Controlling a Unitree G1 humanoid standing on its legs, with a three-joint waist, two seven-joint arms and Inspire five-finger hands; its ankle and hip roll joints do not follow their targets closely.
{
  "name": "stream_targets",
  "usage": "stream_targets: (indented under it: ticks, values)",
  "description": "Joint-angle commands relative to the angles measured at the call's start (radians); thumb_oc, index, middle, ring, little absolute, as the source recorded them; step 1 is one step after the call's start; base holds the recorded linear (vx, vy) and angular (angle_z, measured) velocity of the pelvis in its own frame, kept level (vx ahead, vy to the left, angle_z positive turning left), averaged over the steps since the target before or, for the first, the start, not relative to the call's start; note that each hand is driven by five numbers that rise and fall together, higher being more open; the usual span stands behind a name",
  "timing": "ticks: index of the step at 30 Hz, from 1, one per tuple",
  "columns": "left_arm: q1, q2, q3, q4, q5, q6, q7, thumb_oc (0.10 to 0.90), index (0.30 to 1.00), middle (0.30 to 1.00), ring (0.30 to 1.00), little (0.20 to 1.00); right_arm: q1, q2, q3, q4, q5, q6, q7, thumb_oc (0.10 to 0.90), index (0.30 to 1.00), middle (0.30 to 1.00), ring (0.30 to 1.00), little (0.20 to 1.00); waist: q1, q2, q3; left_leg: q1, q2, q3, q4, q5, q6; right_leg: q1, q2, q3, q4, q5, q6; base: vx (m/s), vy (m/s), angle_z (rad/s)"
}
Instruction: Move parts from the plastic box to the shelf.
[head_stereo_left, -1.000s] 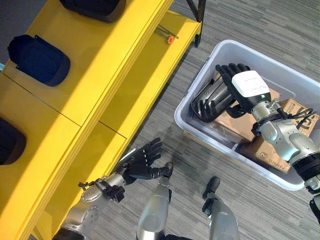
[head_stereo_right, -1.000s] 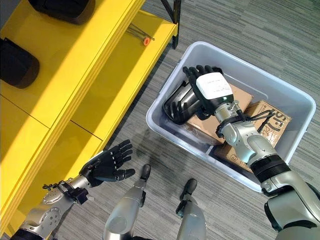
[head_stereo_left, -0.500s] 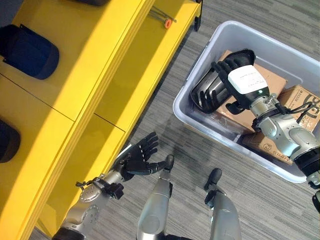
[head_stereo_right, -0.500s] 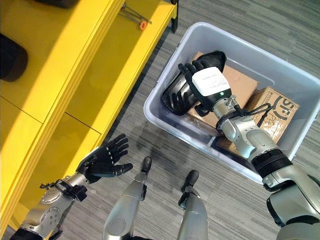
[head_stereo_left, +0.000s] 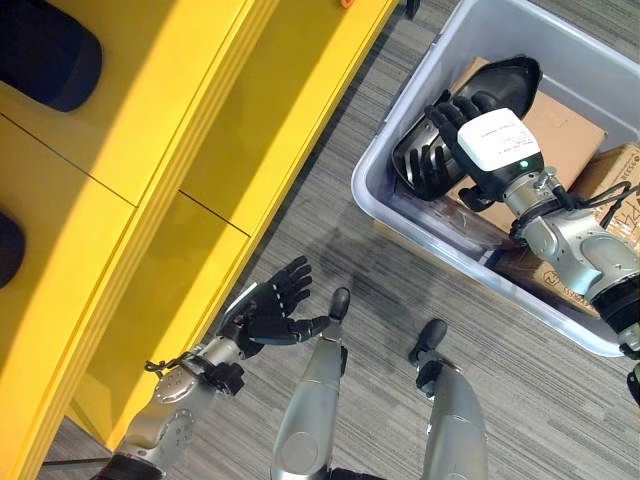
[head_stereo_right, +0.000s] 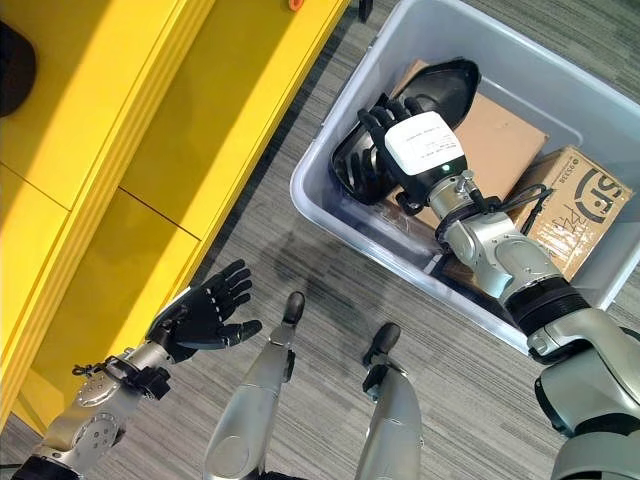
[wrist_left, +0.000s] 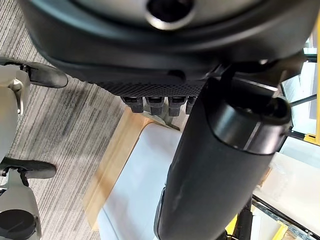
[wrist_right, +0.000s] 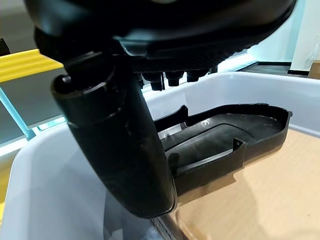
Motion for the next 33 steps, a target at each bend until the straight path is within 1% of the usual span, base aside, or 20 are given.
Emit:
stream_targets:
  ticks: [1, 3, 7, 11, 12, 13, 14, 18, 20, 23, 25, 26, 28, 30, 32, 33]
  values:
    - [0.05, 0.037, 0.019, -0.123, -0.031, -0.085, -0.031, 0.9, 1.0, 1.0, 1.0, 1.0, -0.161, -0.079, 0.045, -0.027, 0.001, 0.0, -0.066, 0.9, 1.0, 1.0, 1.0, 1.0, 0.01, 0.014, -0.014, -0.011, -0.005, 0.064, -0.014, -0.003, 0.042, 0.066, 0.048, 0.044, 0.113, -0.158, -0.016, 0.0, 0.0, 0.0]
    - [0.05, 0.039, 0.021, -0.13, -0.032, -0.088, -0.029, 0.9, 1.0, 1.0, 1.0, 1.0, -0.176, -0.083, 0.063, -0.007, 0.01, 0.022, -0.067, 0.9, 1.0, 1.0, 1.0, 1.0, 0.014, 0.012, -0.014, -0.027, -0.006, 0.064, -0.007, -0.004, 0.044, 0.053, 0.049, 0.044, 0.119, -0.159, -0.017, 0.0, -0.01, 0.02]
    - [0.052, 0.045, 0.023, -0.135, -0.035, -0.088, -0.027, 0.9, 1.0, 1.0, 1.0, 1.0, -0.197, -0.071, 0.067, 0.051, 0.015, 0.025, -0.084, 0.9, 1.0, 1.0, 1.0, 1.0, 0.022, 0.012, -0.014, -0.053, -0.006, 0.059, 0.005, -0.004, 0.043, 0.033, 0.051, 0.04, 0.129, -0.161, -0.02, 0.0, -0.026, 0.06]
    - [0.052, 0.042, 0.022, -0.133, -0.03, -0.097, -0.036, 0.9, 1.0, 1.0, 1.0, 1.0, -0.213, -0.073, 0.072, 0.05, 0.023, 0.048, -0.062, 0.9, 1.0, 1.0, 1.0, 1.0, 0.022, 0.009, -0.014, -0.068, -0.003, 0.058, 0.001, 0.002, 0.041, 0.018, 0.055, 0.04, 0.133, -0.162, -0.022, 0.0, -0.009, 0.03]
    - [0.053, 0.044, 0.025, -0.14, -0.037, -0.095, -0.043, 0.9, 1.0, 1.0, 1.0, 1.0, -0.22, -0.076, 0.075, 0.052, 0.039, 0.054, -0.049, 0.9, 1.0, 1.0, 1.0, 1.0, 0.023, 0.008, -0.014, -0.075, -0.004, 0.058, 0.002, 0.003, 0.041, 0.012, 0.056, 0.04, 0.135, -0.163, -0.023, 0.0, 0.0, 0.0]
    - [0.057, 0.049, 0.028, -0.149, -0.045, -0.096, -0.044, 0.9, 1.0, 1.0, 1.0, 1.0, -0.221, -0.078, 0.079, 0.066, 0.053, 0.039, -0.049, 0.9, 1.0, 1.0, 1.0, 1.0, 0.024, 0.009, -0.014, -0.088, -0.001, 0.058, 0.004, 0.005, 0.041, 0.0, 0.058, 0.039, 0.14, -0.164, -0.025, -0.01, -0.035, 0.0]
    - [0.055, 0.051, 0.026, -0.149, -0.045, -0.099, -0.041, 0.9, 1.0, 1.0, 1.0, 1.0, -0.218, -0.077, 0.081, 0.071, 0.065, 0.053, -0.063, 0.9, 1.0, 1.0, 1.0, 1.0, 0.024, 0.008, -0.014, -0.094, 0.0, 0.058, 0.002, 0.008, 0.04, -0.008, 0.06, 0.038, 0.142, -0.164, -0.025, -0.01, -0.035, 0.01]
    - [0.05, 0.06, 0.025, -0.147, -0.054, -0.106, -0.046, 0.9, 1.0, 1.0, 1.0, 1.0, -0.258, -0.063, 0.082, 0.16, 0.101, 0.086, -0.107, 0.9, 1.0, 1.0, 1.0, 1.0, 0.031, 0.023, -0.014, -0.122, -0.002, 0.056, 0.001, 0.016, 0.039, -0.035, 0.062, 0.034, 0.156, -0.17, -0.031, 0.0, 0.0, 0.0]
    - [0.049, 0.058, 0.028, -0.145, -0.056, -0.108, -0.055, 0.9, 1.0, 1.0, 1.0, 1.0, -0.264, -0.061, 0.074, 0.185, 0.1, 0.081, -0.089, 0.9, 1.0, 1.0, 1.0, 1.0, 0.031, 0.03, -0.014, -0.147, -0.003, 0.057, 0.009, 0.016, 0.038, -0.063, 0.061, 0.036, 0.168, -0.172, -0.033, 0.0, 0.0, 0.0]
    - [0.049, 0.062, 0.03, -0.149, -0.066, -0.098, -0.046, 0.9, 1.0, 1.0, 1.0, 1.0, -0.281, -0.063, 0.08, 0.192, 0.103, 0.087, -0.065, 0.9, 1.0, 1.0, 1.0, 1.0, 0.033, 0.032, -0.014, -0.163, -0.004, 0.057, 0.018, 0.015, 0.037, -0.077, 0.061, 0.036, 0.177, -0.175, -0.035, 0.0, 0.0, 0.0]
    - [0.053, 0.064, 0.032, -0.15, -0.064, -0.088, -0.043, 0.9, 1.0, 1.0, 1.0, 1.0, -0.287, -0.068, 0.088, 0.194, 0.133, 0.098, -0.06, 0.9, 1.0, 1.0, 1.0, 1.0, 0.034, 0.032, -0.014, -0.177, -0.004, 0.056, 0.026, 0.013, 0.037, -0.091, 0.062, 0.036, 0.183, -0.176, -0.036, 0.0, 0.0, 0.0]
    - [0.053, 0.064, 0.03, -0.137, -0.074, -0.1, -0.031, 0.9, 1.0, 1.0, 1.0, 1.0, -0.306, -0.065, 0.099, 0.216, 0.159, 0.111, -0.054, 0.9, 1.0, 1.0, 1.0, 1.0, 0.036, 0.032, -0.014, -0.201, -0.005, 0.055, 0.042, 0.009, 0.037, -0.114, 0.065, 0.036, 0.198, -0.181, -0.04, 0.0, 0.0, 0.0]
    - [0.043, 0.067, 0.029, -0.132, -0.081, -0.103, -0.036, 0.9, 1.0, 1.0, 1.0, 1.0, -0.322, -0.056, 0.106, 0.238, 0.148, 0.109, -0.05, 0.9, 1.0, 1.0, 1.0, 1.0, 0.038, 0.033, -0.014, -0.228, -0.006, 0.051, 0.056, 0.007, 0.039, -0.141, 0.066, 0.037, 0.219, -0.188, -0.043, 0.0, 0.0, 0.0]
    - [0.043, 0.07, 0.03, -0.128, -0.077, -0.113, -0.033, 0.9, 1.0, 1.0, 1.0, 1.0, -0.346, -0.058, 0.127, 0.25, 0.162, 0.123, -0.03, 0.9, 1.0, 1.0, 1.0, 1.0, 0.044, 0.033, -0.014, -0.269, -0.006, 0.044, 0.086, -0.001, 0.042, -0.182, 0.067, 0.038, 0.258, -0.199, -0.048, 0.0, 0.0, 0.0]
    - [0.047, 0.073, 0.04, -0.134, -0.085, -0.129, -0.036, 0.9, 1.0, 1.0, 1.0, 1.0, -0.356, -0.069, 0.144, 0.252, 0.167, 0.128, -0.026, 0.9, 1.0, 1.0, 1.0, 1.0, 0.047, 0.036, -0.014, -0.313, -0.012, 0.033, 0.137, -0.02, 0.05, -0.227, 0.064, 0.049, 0.308, -0.217, -0.056, -0.01, 0.001, 0.02]
    - [0.048, 0.082, 0.049, -0.141, -0.105, -0.14, -0.03, 0.9, 1.0, 1.0, 1.0, 1.0, -0.364, -0.076, 0.149, 0.253, 0.17, 0.132, -0.019, 0.9, 1.0, 1.0, 1.0, 1.0, 0.05, 0.039, -0.014, -0.345, -0.021, 0.028, 0.182, -0.041, 0.058, -0.256, 0.06, 0.057, 0.353, -0.231, -0.063, -0.03, -0.001, 0.04]
